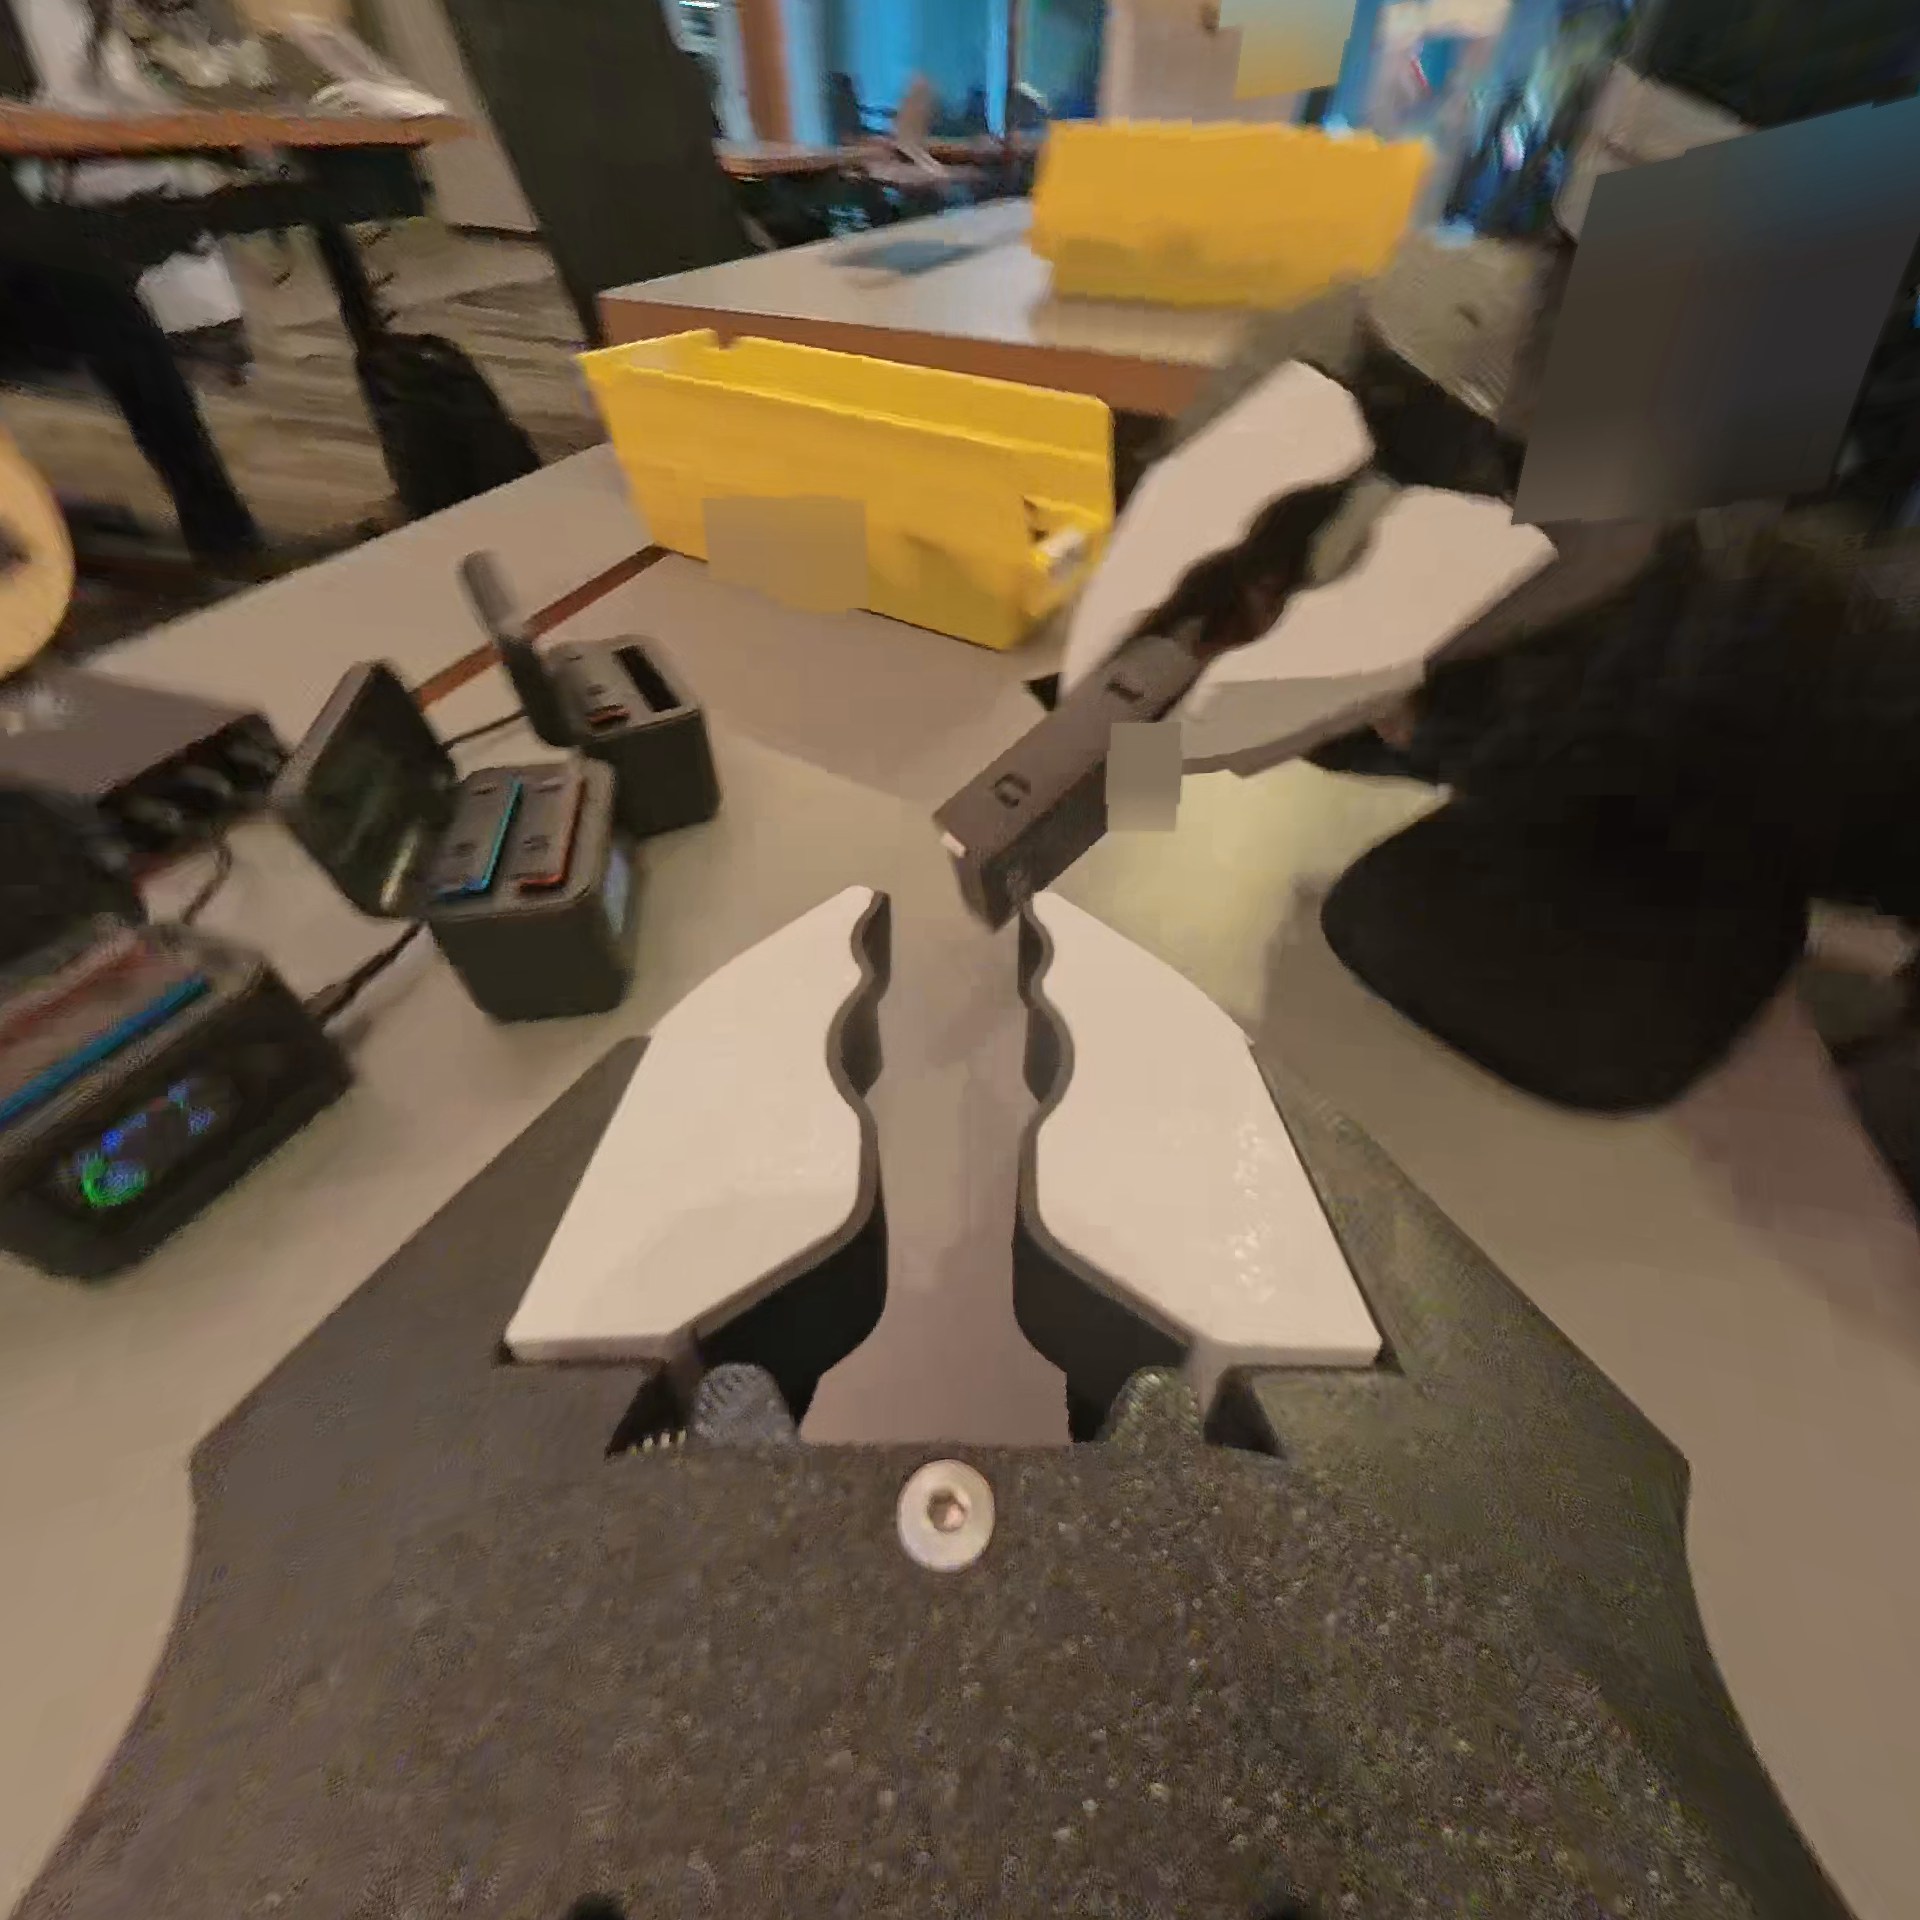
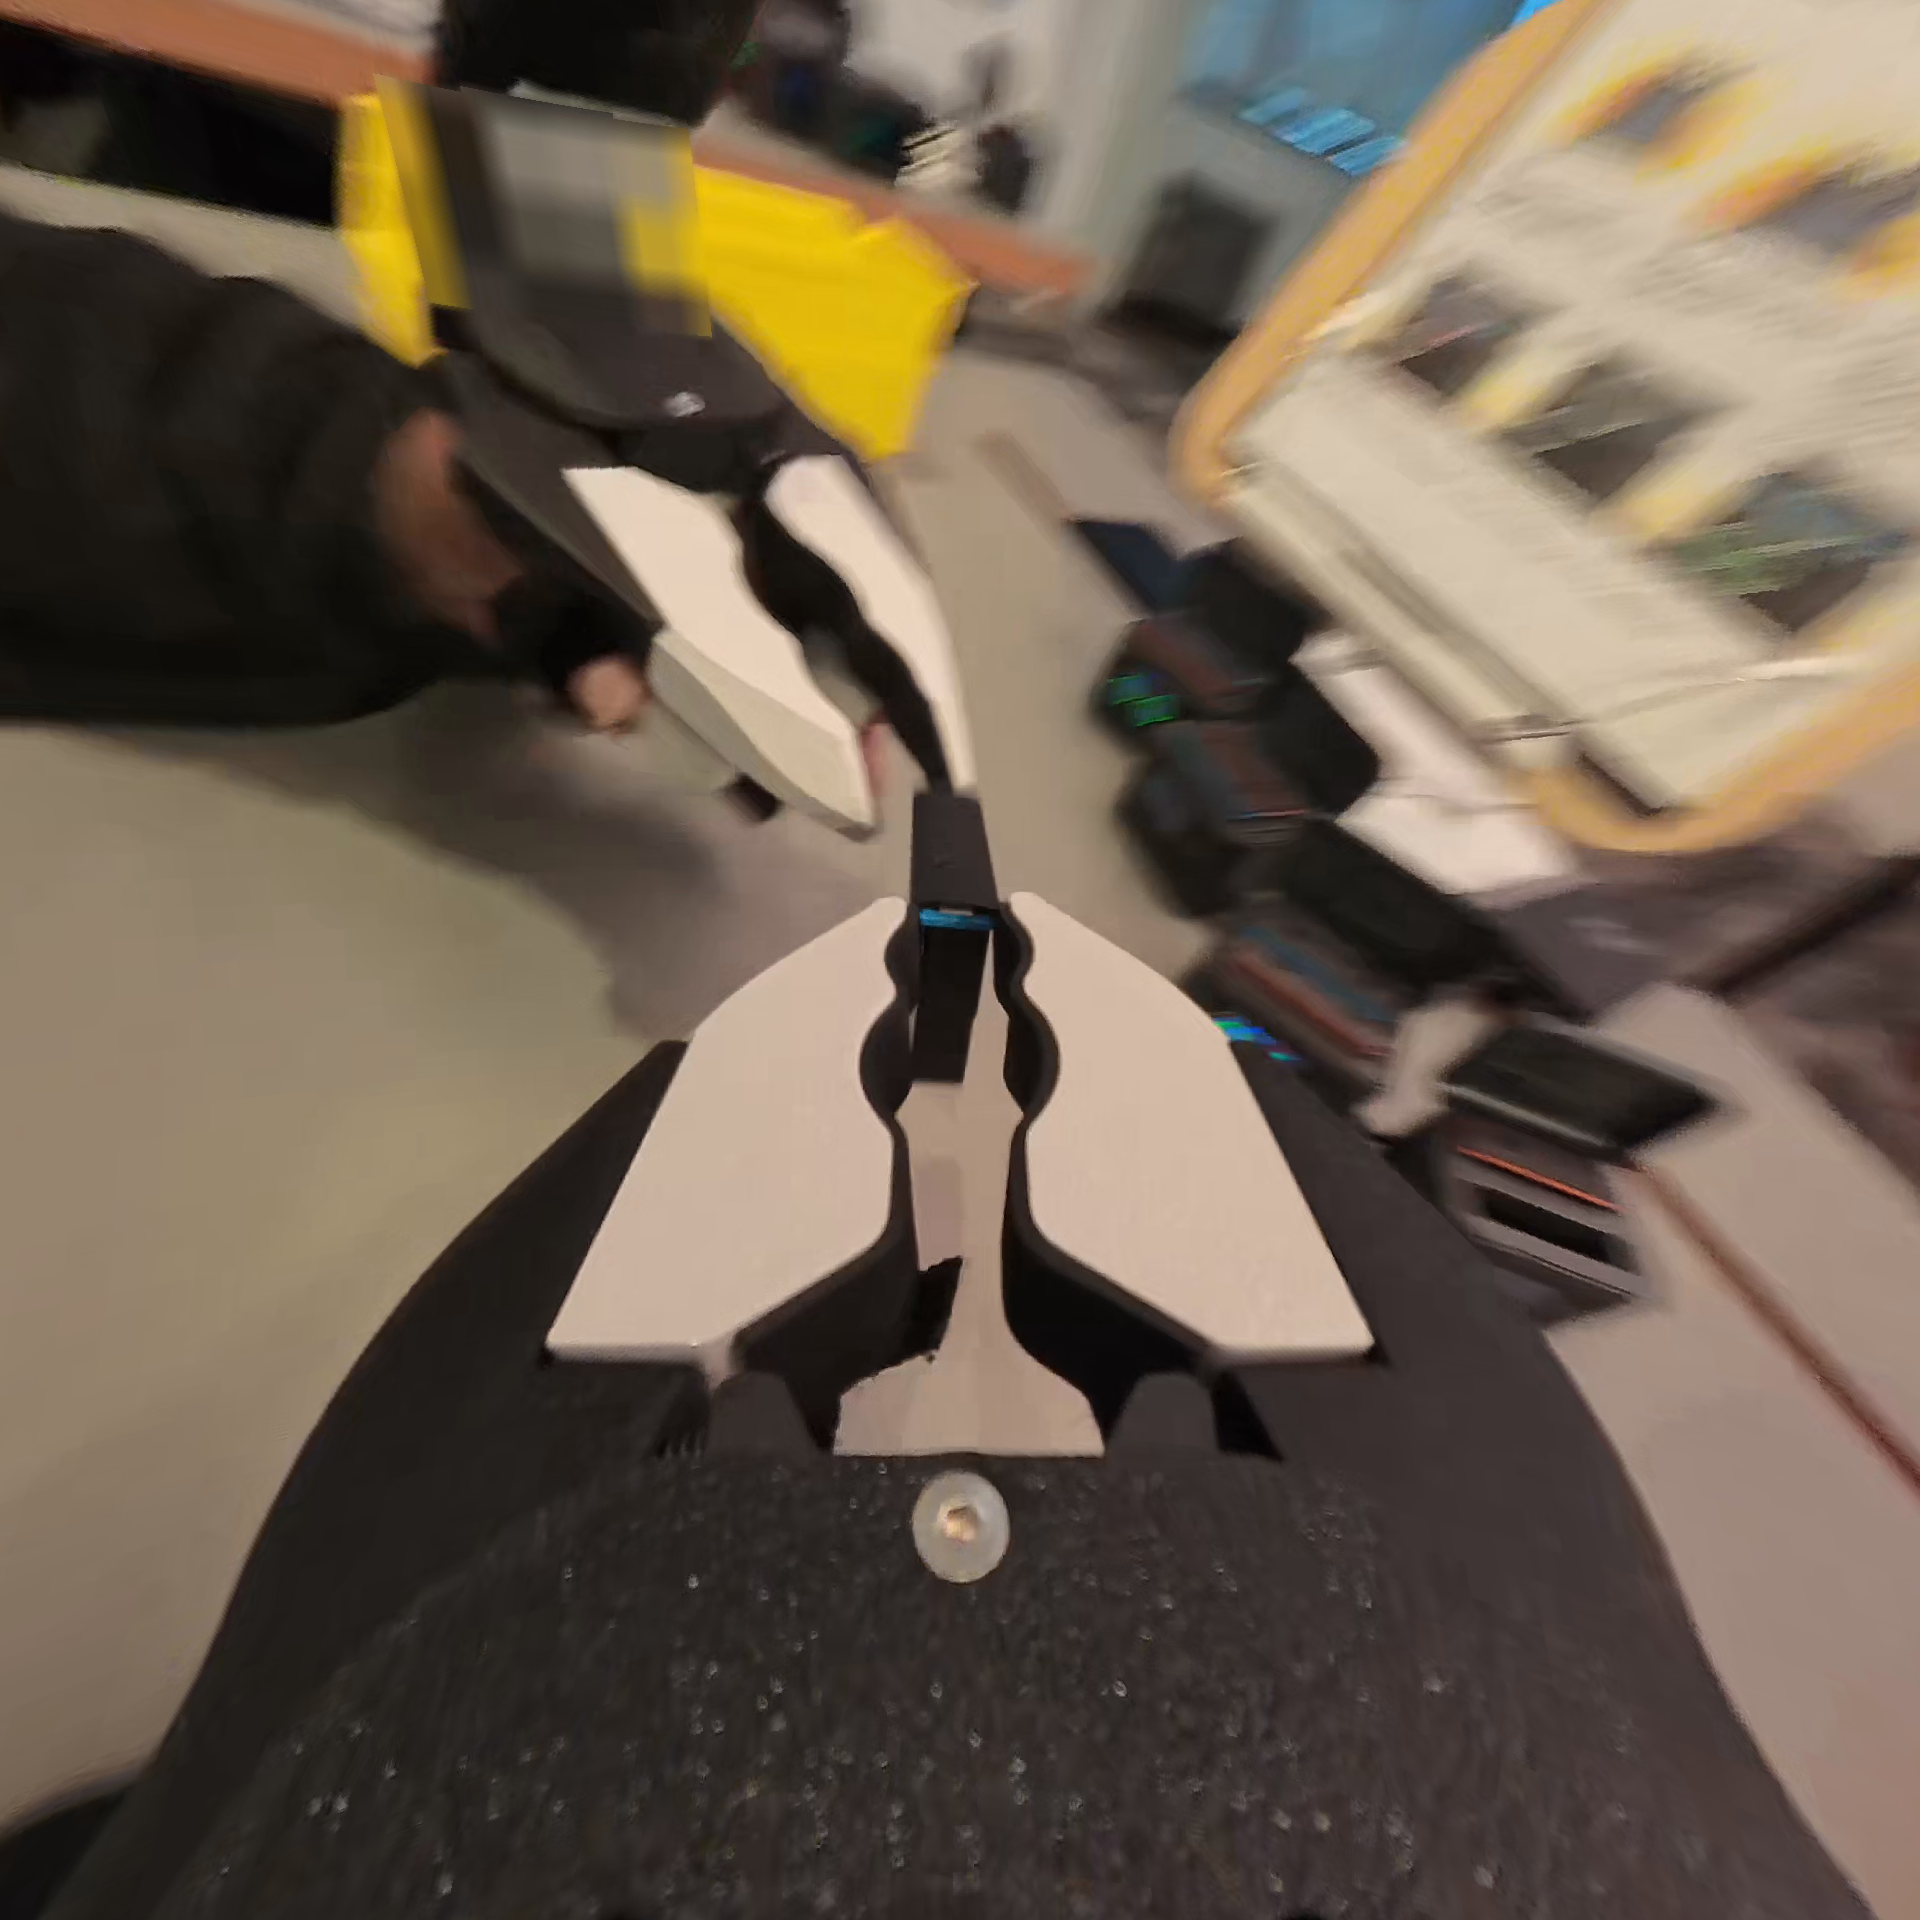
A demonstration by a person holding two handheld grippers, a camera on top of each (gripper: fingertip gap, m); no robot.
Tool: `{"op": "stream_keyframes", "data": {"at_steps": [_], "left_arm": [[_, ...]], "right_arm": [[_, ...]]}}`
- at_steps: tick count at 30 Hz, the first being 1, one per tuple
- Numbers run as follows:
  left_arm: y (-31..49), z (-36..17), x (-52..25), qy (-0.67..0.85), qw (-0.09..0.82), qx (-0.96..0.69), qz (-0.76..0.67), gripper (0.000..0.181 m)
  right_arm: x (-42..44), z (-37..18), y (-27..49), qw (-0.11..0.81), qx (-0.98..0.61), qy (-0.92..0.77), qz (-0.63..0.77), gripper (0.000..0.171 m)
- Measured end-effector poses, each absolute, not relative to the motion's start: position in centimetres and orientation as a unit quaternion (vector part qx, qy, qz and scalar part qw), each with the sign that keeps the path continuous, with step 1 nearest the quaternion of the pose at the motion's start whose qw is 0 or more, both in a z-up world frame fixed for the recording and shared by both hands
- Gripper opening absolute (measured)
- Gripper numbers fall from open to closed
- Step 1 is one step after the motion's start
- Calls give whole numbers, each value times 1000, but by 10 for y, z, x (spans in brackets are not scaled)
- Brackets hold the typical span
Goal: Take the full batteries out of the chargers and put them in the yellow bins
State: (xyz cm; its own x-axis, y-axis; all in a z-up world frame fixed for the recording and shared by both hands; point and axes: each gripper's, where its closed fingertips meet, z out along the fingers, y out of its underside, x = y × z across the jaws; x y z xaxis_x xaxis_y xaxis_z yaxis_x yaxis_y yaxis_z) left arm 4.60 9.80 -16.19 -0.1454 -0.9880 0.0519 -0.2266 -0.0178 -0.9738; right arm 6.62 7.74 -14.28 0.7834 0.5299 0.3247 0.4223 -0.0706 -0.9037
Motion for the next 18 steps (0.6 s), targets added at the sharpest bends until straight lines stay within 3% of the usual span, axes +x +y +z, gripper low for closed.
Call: {"op": "stream_keyframes", "data": {"at_steps": [4,10,16,18], "left_arm": [[105,-148,49,437,283,-591,-616,34],[90,-144,58,261,96,-604,-747,42],[91,-148,59,229,67,-607,-758,40],[96,-156,59,228,79,-626,-742,30]], "right_arm": [[80,-126,84,651,-679,-308,-142,12],[65,-134,86,613,-574,-390,-378,12],[51,-161,92,560,-515,-451,-467,12],[47,-165,93,556,-506,-456,-476,12]]}}
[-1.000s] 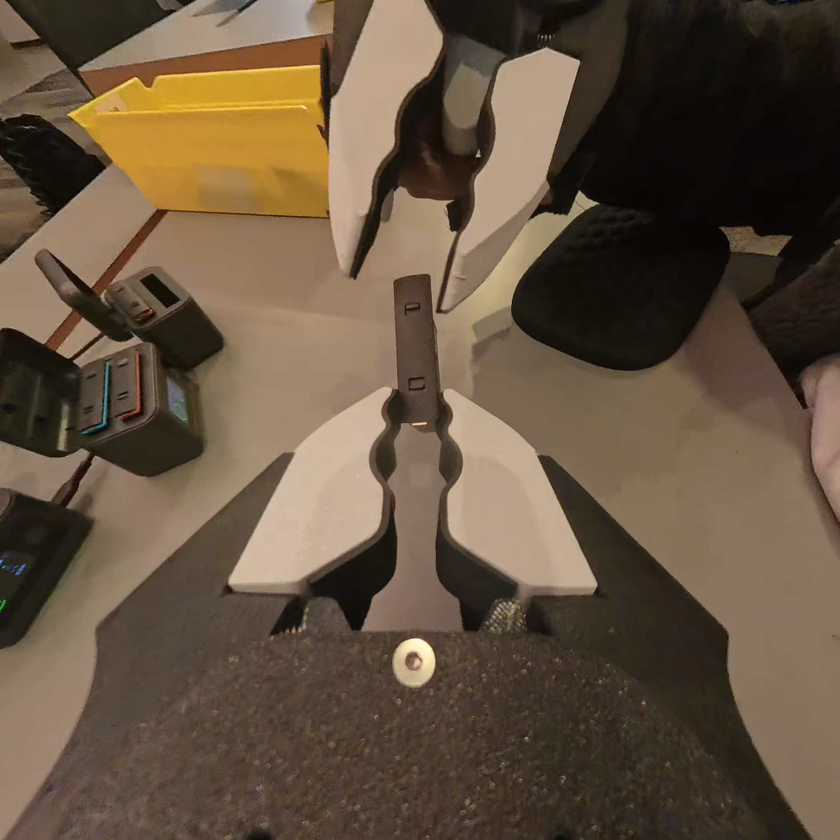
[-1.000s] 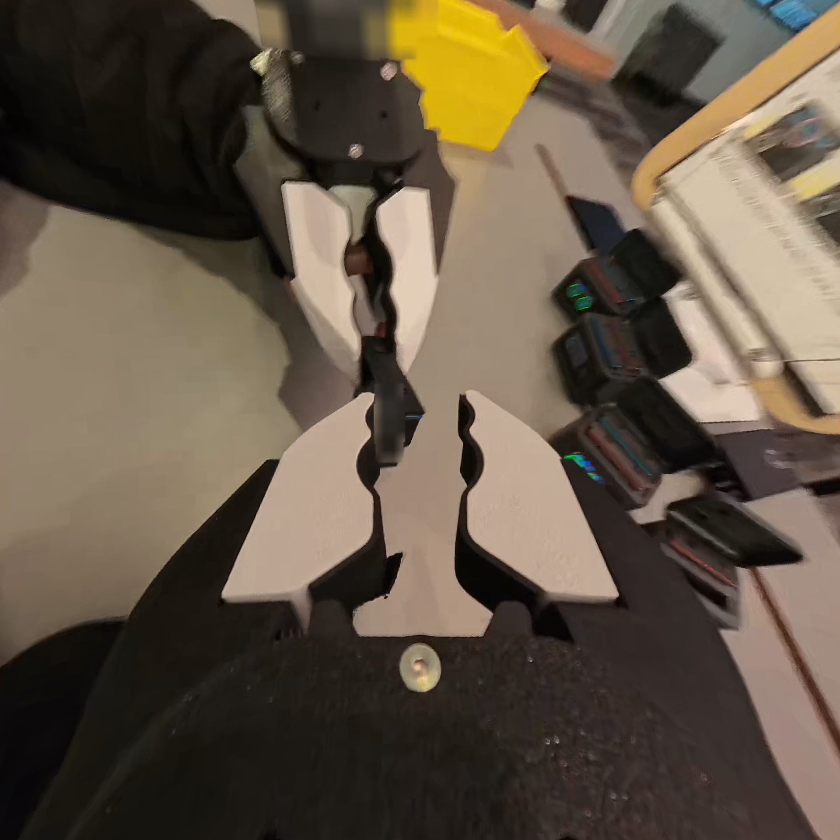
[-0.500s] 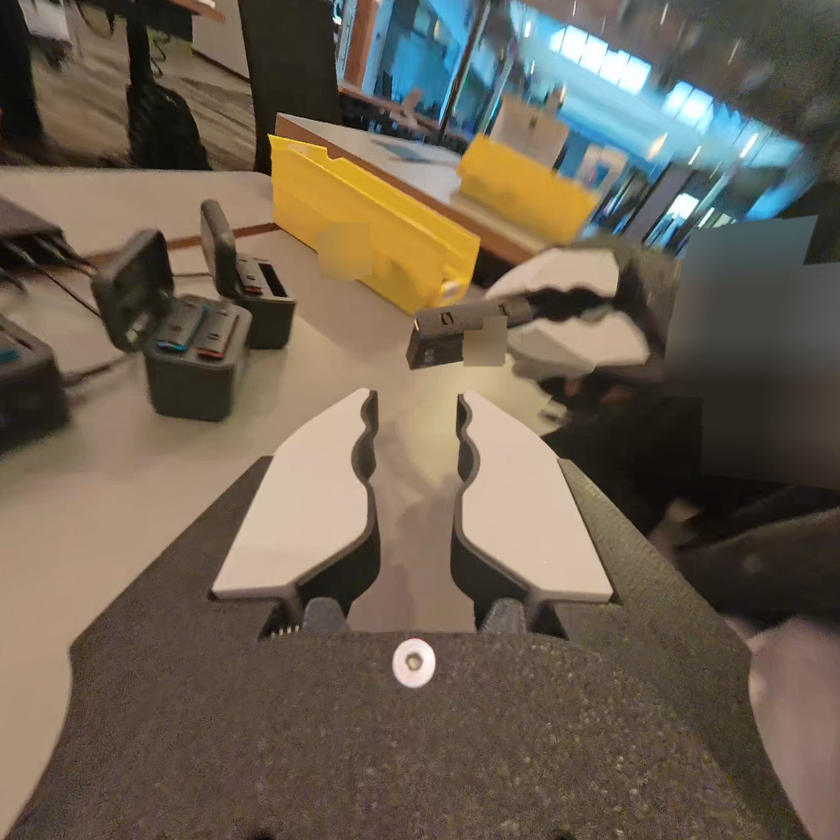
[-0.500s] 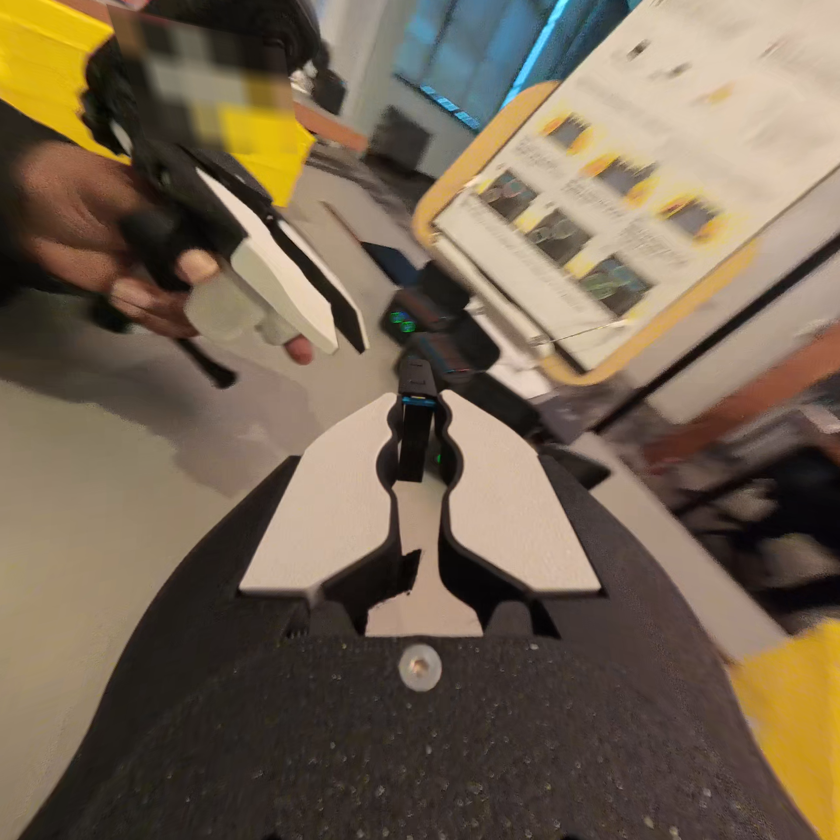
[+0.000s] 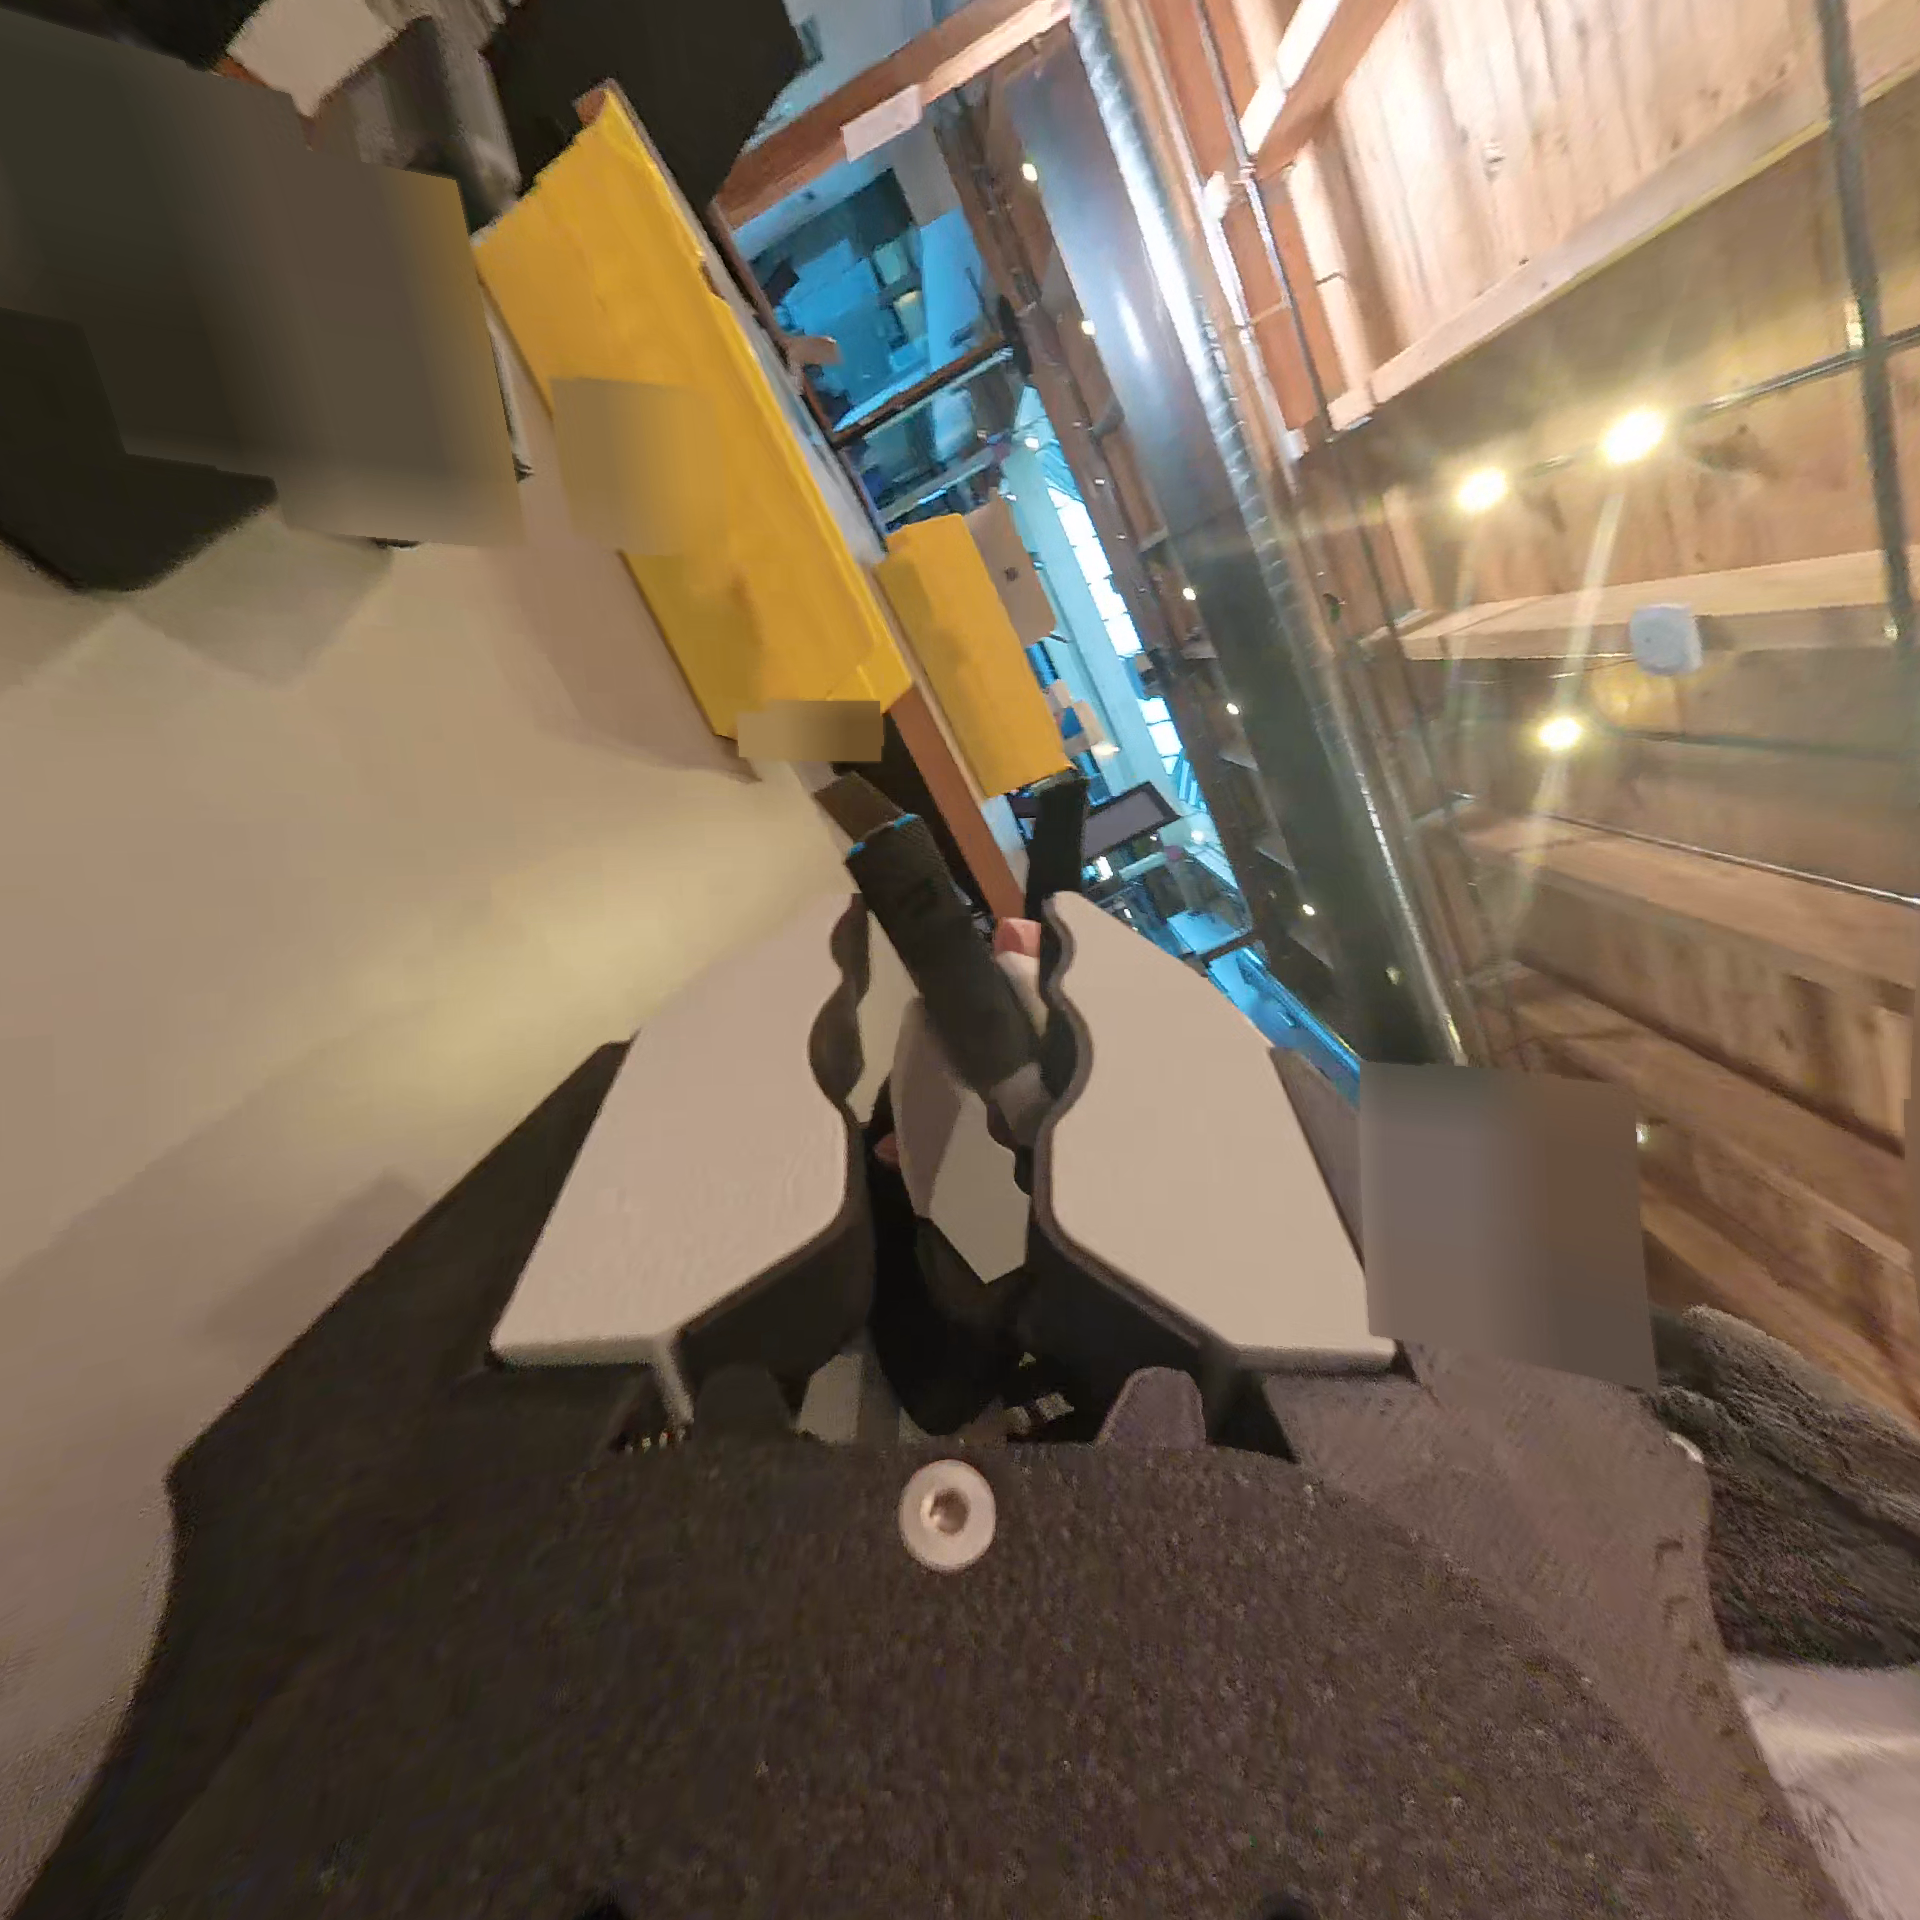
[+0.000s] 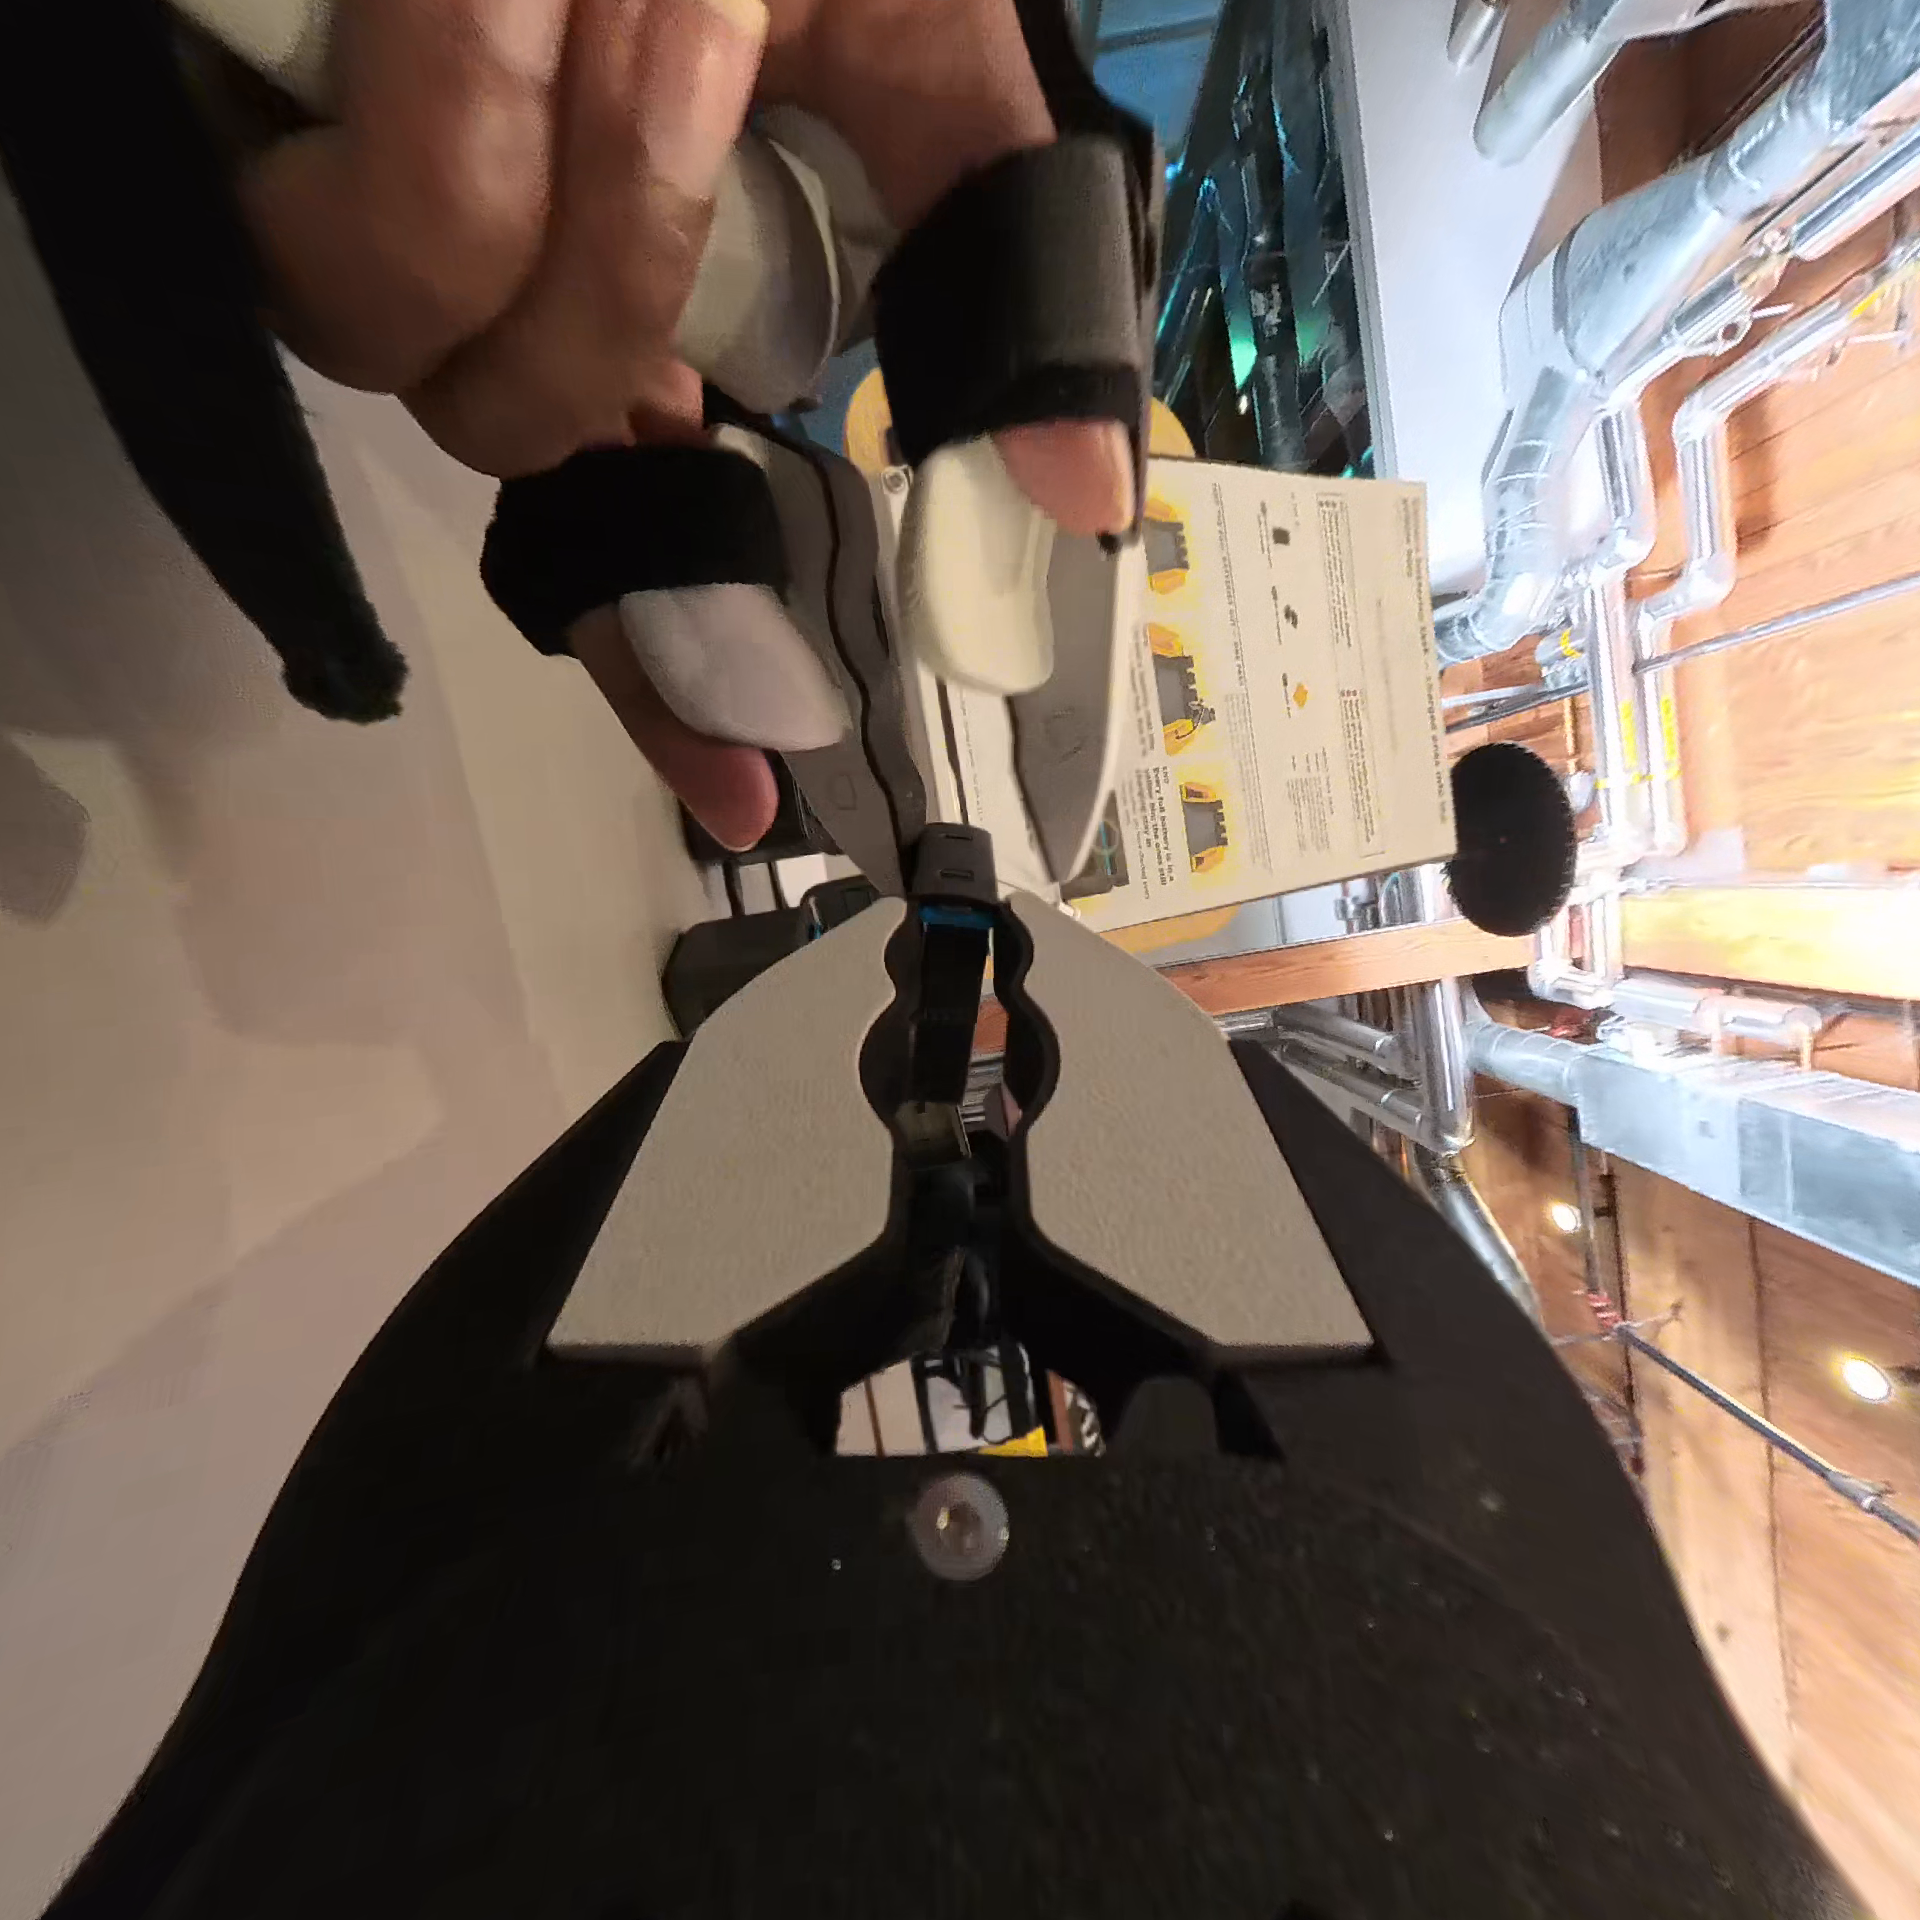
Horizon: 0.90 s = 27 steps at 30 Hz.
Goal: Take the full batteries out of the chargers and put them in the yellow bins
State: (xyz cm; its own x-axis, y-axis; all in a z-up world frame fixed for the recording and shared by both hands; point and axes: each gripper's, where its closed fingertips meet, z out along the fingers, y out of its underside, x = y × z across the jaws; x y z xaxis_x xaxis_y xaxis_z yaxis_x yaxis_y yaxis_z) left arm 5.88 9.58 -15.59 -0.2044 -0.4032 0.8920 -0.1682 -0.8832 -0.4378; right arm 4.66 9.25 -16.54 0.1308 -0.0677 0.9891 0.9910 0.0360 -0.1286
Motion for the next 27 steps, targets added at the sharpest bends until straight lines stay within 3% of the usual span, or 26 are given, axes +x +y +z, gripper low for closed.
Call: {"op": "stream_keyframes", "data": {"at_steps": [1,6,11,13,16,19,22,24,27], "left_arm": [[98,-160,58,224,76,-633,-737,20],[98,-163,55,261,82,-633,-724,15],[92,-159,47,407,137,-605,-670,14],[87,-168,43,488,166,-598,-614,14],[73,-185,38,603,202,-572,-518,14],[54,-197,35,669,206,-539,-469,14],[37,-205,32,715,204,-509,-433,14],[31,-204,31,725,206,-496,-431,14],[31,-200,30,730,219,-483,-432,14]], "right_arm": [[43,-167,92,557,-502,-459,-476,13],[34,-177,90,562,-520,-472,-438,17],[18,-176,77,585,-594,-487,-258,16],[24,-174,73,571,-651,-471,-168,18],[42,-178,71,510,-720,-463,-84,37],[47,-192,61,441,-754,-487,-8,43],[42,-207,51,398,-754,-521,34,39],[35,-217,44,380,-750,-539,59,27],[30,-217,43,405,-738,-531,93,14]]}}
